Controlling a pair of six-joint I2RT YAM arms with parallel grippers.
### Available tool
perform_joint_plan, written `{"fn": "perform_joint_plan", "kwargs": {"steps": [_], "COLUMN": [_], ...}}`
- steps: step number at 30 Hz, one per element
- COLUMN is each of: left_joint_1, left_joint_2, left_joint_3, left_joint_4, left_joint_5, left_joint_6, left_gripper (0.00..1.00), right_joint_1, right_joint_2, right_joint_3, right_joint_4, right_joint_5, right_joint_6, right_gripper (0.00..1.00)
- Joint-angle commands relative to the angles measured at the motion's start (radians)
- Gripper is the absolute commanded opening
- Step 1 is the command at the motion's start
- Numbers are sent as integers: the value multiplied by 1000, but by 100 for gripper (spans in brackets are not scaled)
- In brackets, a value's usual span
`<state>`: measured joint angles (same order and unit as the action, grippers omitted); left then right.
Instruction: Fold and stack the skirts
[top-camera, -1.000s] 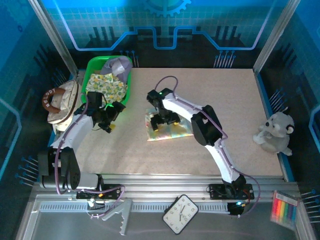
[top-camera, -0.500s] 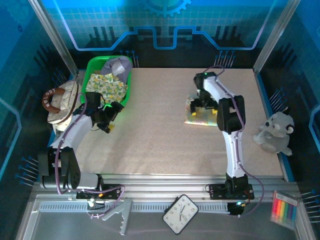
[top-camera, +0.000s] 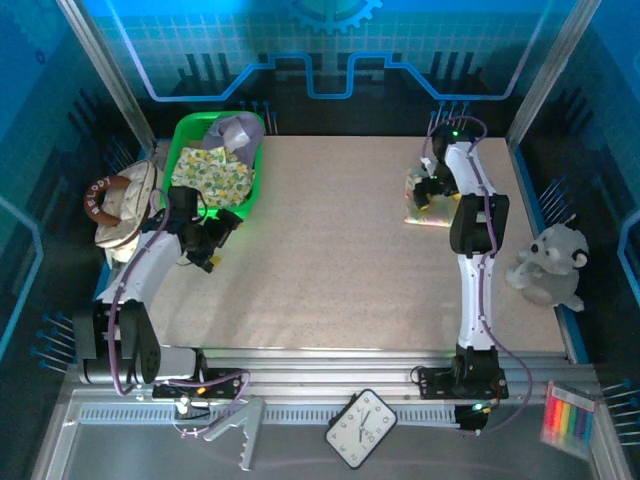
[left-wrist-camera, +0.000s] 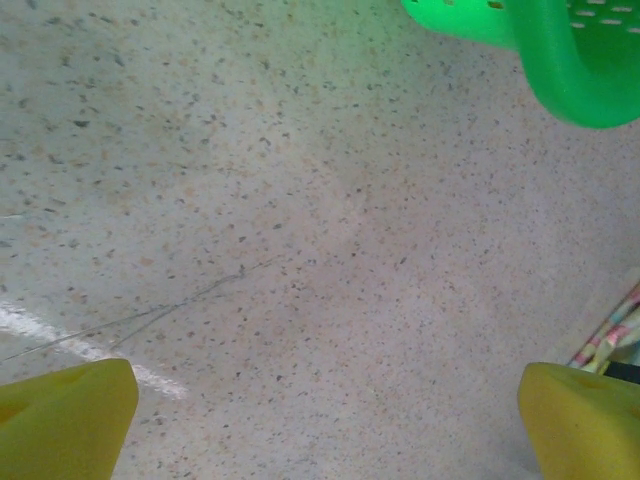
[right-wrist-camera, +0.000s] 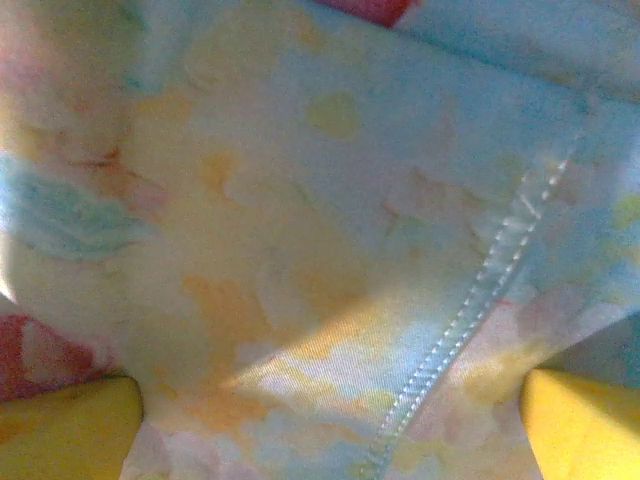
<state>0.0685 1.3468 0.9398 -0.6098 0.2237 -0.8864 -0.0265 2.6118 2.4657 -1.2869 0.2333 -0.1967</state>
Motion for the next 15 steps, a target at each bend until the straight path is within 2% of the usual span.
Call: {"fn": "perform_joint_plan", "kwargs": {"steps": [1,11,15], "left_joint_1": [13,25,31], "left_joint_2": [-30,-39,-49], "left_joint_3": [42,96,102], "left_joint_4": [-63,-110,-110], "left_joint_5": [-42,-92,-92], "left_joint_6": [22,67,78], "left_gripper": [99,99,99], "right_joint_1": [-56,-110,-104], "right_joint_2": [106,86,47], "right_joint_3": [50,76,96], "right_joint_4": [-1,34,38], "right_joint_5": [10,47,-16], "right_joint_6": [-127,-175,-145], "right_gripper": [99,99,99]}}
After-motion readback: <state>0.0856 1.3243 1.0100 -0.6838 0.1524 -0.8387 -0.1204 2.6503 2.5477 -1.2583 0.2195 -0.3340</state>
